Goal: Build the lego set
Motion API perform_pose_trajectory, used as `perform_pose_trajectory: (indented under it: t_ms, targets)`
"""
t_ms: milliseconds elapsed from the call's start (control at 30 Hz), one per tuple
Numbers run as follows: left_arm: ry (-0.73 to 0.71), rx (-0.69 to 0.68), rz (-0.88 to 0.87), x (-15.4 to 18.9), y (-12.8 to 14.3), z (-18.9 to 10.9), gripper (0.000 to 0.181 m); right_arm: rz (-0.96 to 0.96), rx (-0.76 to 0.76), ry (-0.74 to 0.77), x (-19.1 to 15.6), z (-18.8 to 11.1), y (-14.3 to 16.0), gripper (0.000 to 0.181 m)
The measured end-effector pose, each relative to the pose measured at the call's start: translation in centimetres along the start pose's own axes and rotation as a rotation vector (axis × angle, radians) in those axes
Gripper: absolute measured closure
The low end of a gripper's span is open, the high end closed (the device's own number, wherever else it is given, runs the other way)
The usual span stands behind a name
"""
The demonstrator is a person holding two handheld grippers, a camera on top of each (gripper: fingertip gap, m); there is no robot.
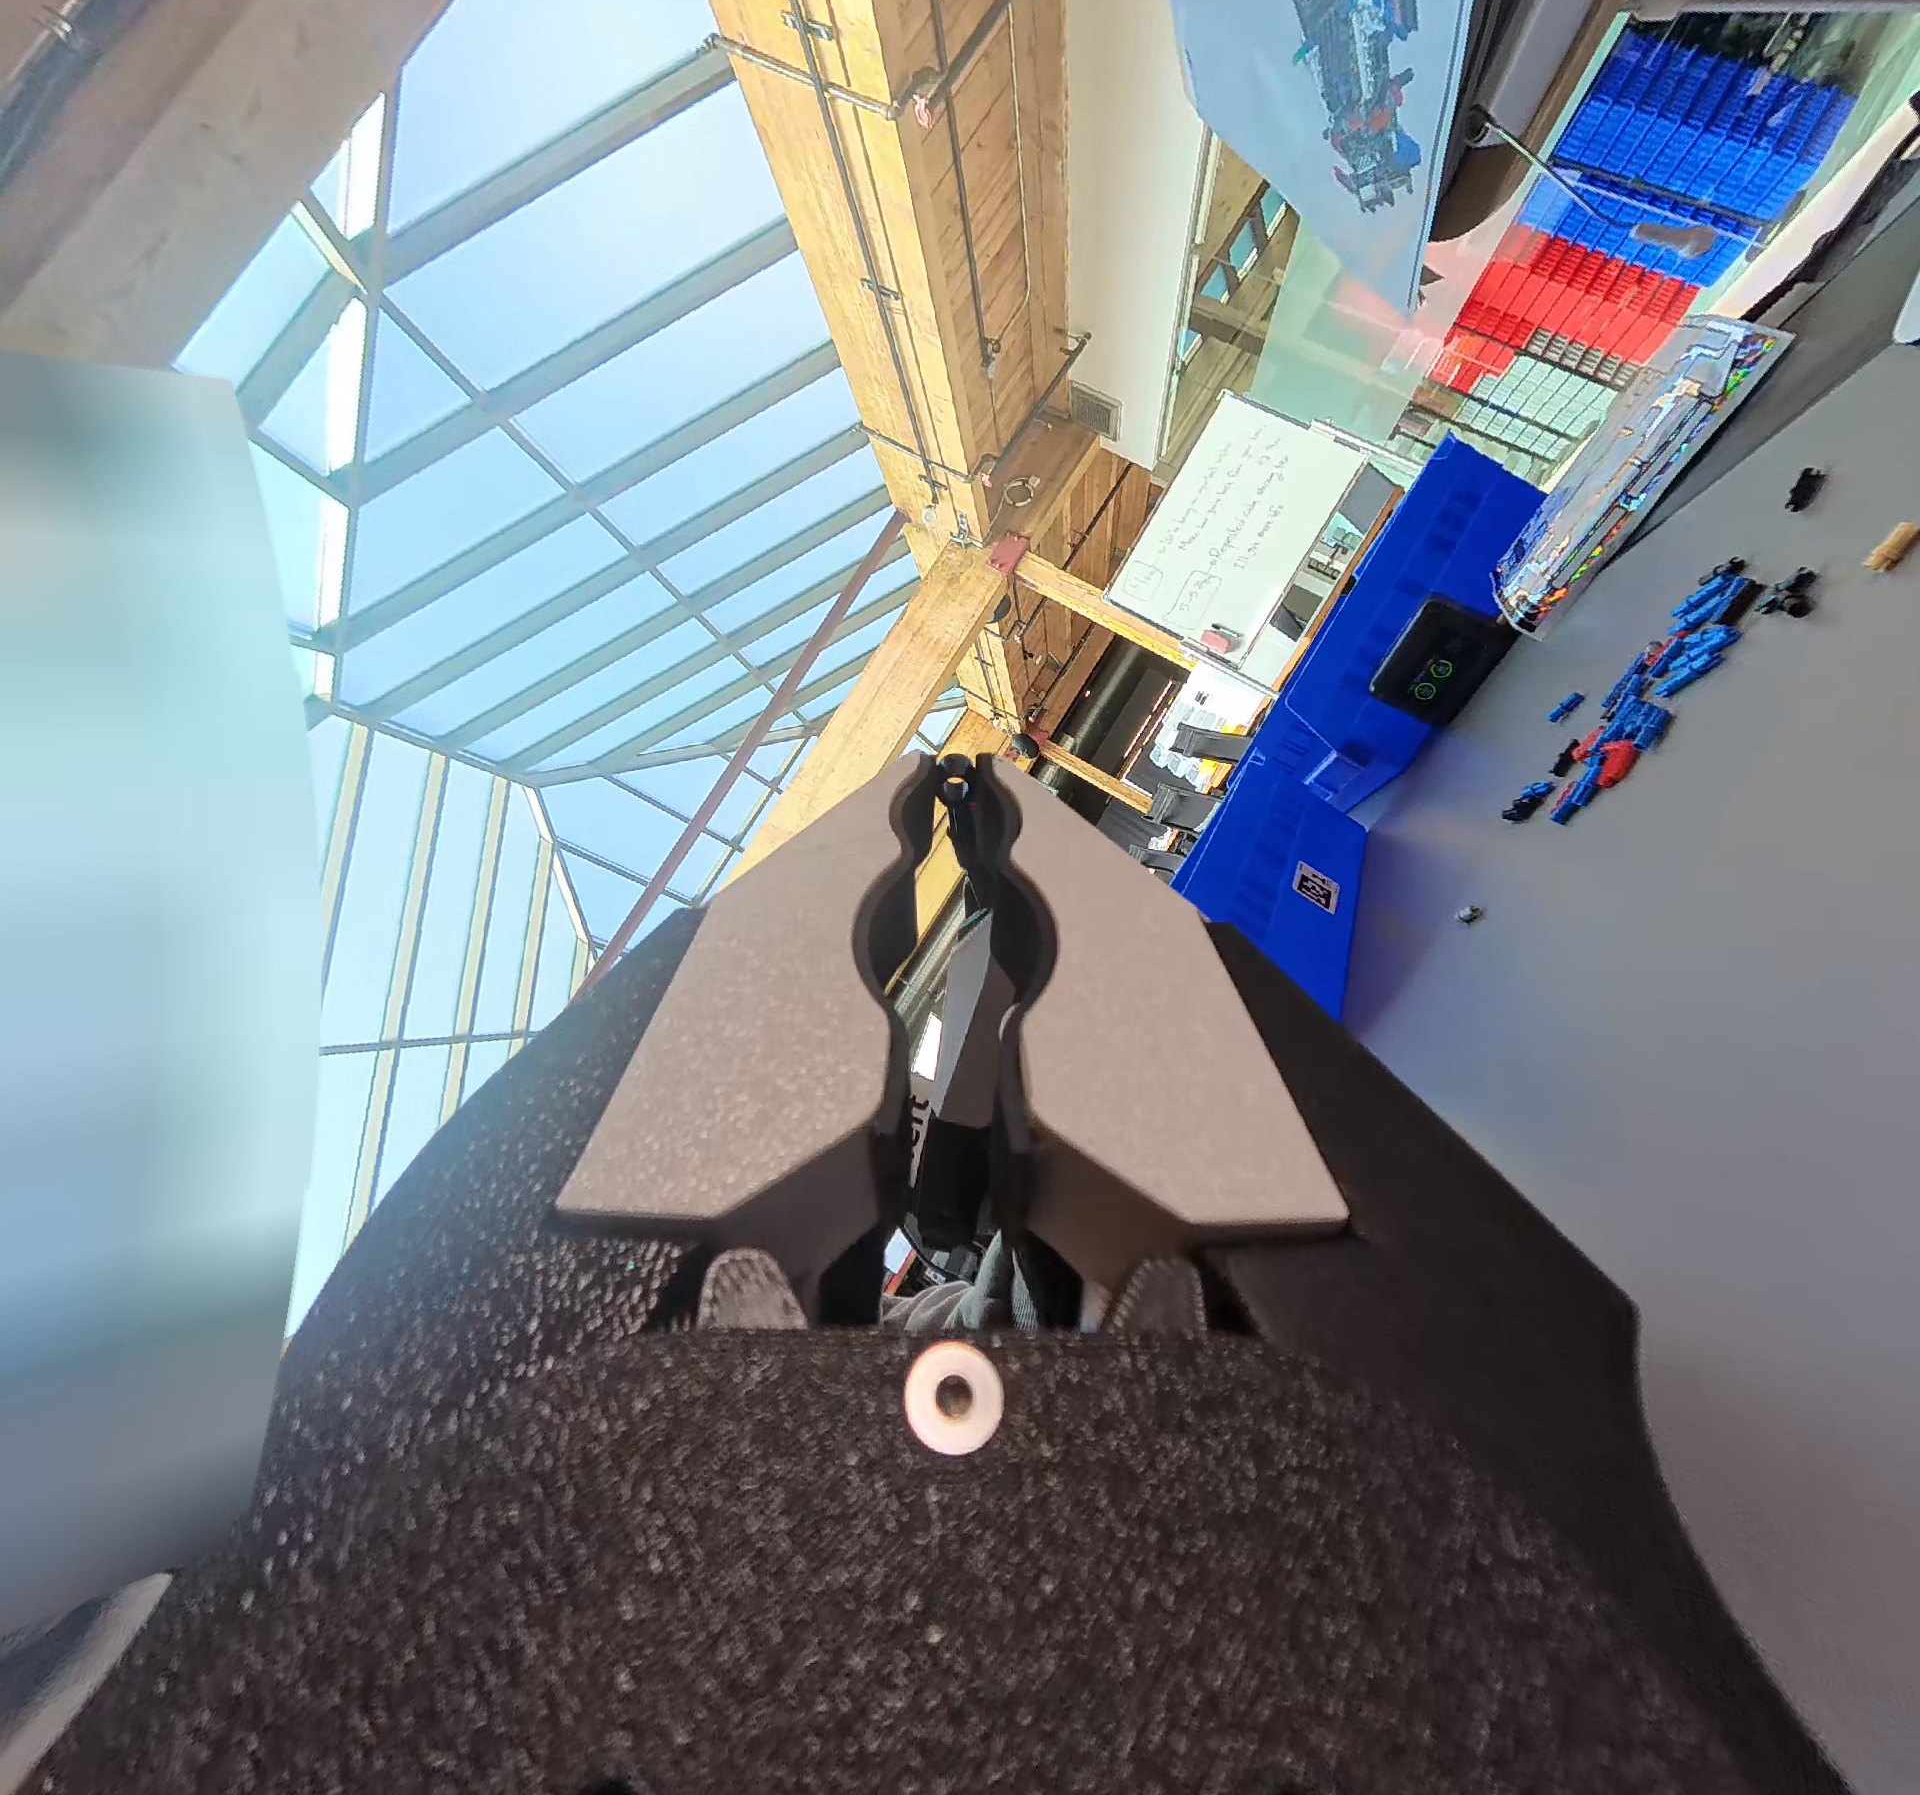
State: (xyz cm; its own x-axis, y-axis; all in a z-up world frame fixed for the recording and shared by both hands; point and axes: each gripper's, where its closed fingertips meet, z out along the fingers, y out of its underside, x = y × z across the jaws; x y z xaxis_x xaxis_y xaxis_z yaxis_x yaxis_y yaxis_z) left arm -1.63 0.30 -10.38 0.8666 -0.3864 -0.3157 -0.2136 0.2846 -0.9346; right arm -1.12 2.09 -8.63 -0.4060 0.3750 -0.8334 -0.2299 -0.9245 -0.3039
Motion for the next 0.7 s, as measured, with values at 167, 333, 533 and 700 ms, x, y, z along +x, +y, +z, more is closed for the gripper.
perform_pose_trajectory:
  t_ms: [167,333,533,700]
  targets:
    - [-0.034,-0.024,0.115,0.00,0.06,0.09,0.170,0.001,0.025,0.014,0.12,-0.15,-0.10,0.177]
    - [-0.081,-0.053,0.252,0.04,-0.19,0.13,0.171,-0.035,0.056,0.009,-0.08,-0.24,-0.14,0.176]
    - [-0.094,-0.072,0.295,0.08,-0.24,0.08,0.170,-0.158,0.057,0.028,-0.14,-0.27,-0.08,0.177]
    - [-0.094,-0.071,0.290,-0.01,-0.18,-0.08,0.170,-0.155,0.068,0.046,0.05,-0.16,0.08,0.177]
